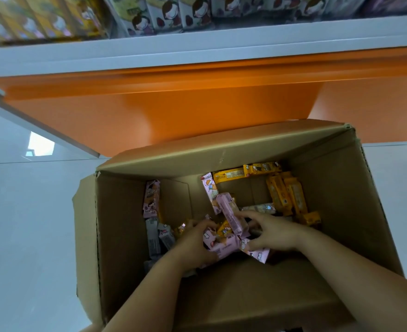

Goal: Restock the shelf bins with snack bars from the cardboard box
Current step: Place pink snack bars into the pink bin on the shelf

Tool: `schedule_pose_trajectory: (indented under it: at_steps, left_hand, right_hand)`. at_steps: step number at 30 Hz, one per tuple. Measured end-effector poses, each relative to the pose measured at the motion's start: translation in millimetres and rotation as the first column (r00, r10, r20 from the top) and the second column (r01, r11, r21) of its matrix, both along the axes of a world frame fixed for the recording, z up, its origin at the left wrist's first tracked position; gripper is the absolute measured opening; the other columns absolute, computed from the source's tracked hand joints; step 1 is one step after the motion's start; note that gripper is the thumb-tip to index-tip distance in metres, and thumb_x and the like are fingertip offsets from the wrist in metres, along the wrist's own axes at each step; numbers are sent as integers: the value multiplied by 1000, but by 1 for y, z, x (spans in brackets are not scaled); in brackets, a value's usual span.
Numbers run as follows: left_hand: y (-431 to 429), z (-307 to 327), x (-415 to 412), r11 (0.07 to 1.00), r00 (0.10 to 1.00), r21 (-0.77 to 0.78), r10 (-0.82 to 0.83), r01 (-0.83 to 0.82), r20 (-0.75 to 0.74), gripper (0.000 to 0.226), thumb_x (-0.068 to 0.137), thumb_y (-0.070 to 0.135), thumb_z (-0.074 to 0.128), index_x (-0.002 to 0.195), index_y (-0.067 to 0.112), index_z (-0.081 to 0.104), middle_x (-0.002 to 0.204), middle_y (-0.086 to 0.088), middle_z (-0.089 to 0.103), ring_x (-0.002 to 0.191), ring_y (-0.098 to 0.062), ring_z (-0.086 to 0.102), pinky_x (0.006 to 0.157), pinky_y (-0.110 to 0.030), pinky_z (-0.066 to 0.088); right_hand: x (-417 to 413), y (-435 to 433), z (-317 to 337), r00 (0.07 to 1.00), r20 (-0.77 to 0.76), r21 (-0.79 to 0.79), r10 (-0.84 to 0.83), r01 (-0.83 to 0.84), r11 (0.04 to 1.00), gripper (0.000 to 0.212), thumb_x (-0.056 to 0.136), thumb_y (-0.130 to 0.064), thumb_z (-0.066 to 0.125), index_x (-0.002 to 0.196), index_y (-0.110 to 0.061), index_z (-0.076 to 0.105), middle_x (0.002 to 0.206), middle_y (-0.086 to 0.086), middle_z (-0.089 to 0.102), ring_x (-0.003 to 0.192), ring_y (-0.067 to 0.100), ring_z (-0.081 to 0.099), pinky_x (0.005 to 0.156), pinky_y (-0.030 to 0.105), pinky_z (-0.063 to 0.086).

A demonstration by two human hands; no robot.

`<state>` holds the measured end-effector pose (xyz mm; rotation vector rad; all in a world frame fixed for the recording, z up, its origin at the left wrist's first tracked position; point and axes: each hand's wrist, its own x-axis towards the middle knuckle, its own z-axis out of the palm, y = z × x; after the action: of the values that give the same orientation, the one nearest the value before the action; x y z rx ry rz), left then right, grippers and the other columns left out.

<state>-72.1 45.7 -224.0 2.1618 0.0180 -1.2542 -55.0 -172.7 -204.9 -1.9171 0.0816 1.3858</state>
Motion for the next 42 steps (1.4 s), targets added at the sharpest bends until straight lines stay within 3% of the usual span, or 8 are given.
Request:
schedule_pose_trajectory:
  at_steps: [5, 12, 16, 20, 24, 31, 36, 42]
  left_hand:
    - [6, 6, 14, 966, 970, -114, 238, -230, 58, 48, 77, 16, 77, 108, 38, 47, 133, 1, 39, 113, -17, 49, 69, -16, 50]
    - [2, 8, 22, 866, 831, -164, 500, -472, 244, 46, 79, 12, 75, 114, 33, 54, 136, -1, 41, 122, -17, 42, 76, -15, 41]
    - [-4, 3, 30, 817, 757, -191, 575, -543, 310, 50, 81, 11, 73, 124, 28, 54, 139, 0, 40, 127, -17, 40, 77, -8, 35]
    - [-7, -4, 36, 775, 747, -192, 632, -603, 206, 57, 84, 11, 70, 134, 26, 47, 144, -1, 37, 128, -20, 41, 88, -23, 40]
    - [-3, -11, 39, 702, 710, -203, 703, -683, 41, 43, 89, 23, 65, 129, 28, 51, 136, 1, 47, 114, -17, 51, 75, -22, 44]
    - [3, -19, 42, 613, 631, -217, 776, -760, -19, 36, 96, 13, 54, 131, 16, 49, 115, 6, 56, 85, 0, 53, 59, -10, 40]
    - [7, -28, 39, 649, 665, -194, 746, -736, -25, 47, 91, 3, 58, 135, 14, 45, 133, -4, 54, 95, -9, 58, 62, -14, 48]
    - [6, -30, 33, 642, 650, -200, 759, -740, 30, 45, 90, 7, 61, 132, 16, 50, 127, 0, 54, 103, -12, 55, 72, -15, 46]
  right_hand:
    - [7, 8, -1, 997, 70, 78, -26, 20, 997, 70, 87, -11, 64, 143, -36, 31, 130, -14, 43, 105, -4, 46, 74, 4, 42]
    - [11, 19, -2, 975, 141, 58, -169, 162, 985, 58, 88, -22, 65, 141, -25, 40, 140, -6, 44, 125, 12, 45, 87, 18, 40]
    - [16, 35, 0, 878, 184, 165, -442, 416, 894, 47, 86, -27, 69, 129, -25, 50, 118, -14, 51, 104, 3, 55, 74, 13, 48]
    - [20, 52, -7, 736, 104, 277, -669, 625, 730, 33, 83, -10, 71, 101, -32, 55, 111, -9, 57, 95, 13, 64, 73, 24, 57]
    - [30, 57, -12, 668, 74, 327, -740, 685, 651, 49, 78, -3, 73, 111, -31, 51, 104, -15, 60, 98, 2, 59, 84, 23, 51]
    - [38, 64, -31, 741, 420, 125, -524, 525, 842, 45, 85, -7, 67, 128, -16, 57, 117, -1, 62, 99, 4, 56, 75, 5, 41]
    - [40, 68, -49, 796, 443, 41, -412, 441, 897, 64, 86, -28, 69, 143, -24, 40, 136, 3, 51, 124, 19, 49, 100, 29, 42]
    - [42, 73, -56, 836, 450, -21, -314, 361, 932, 65, 82, -43, 69, 140, -28, 43, 126, 0, 58, 118, 19, 54, 95, 38, 49]
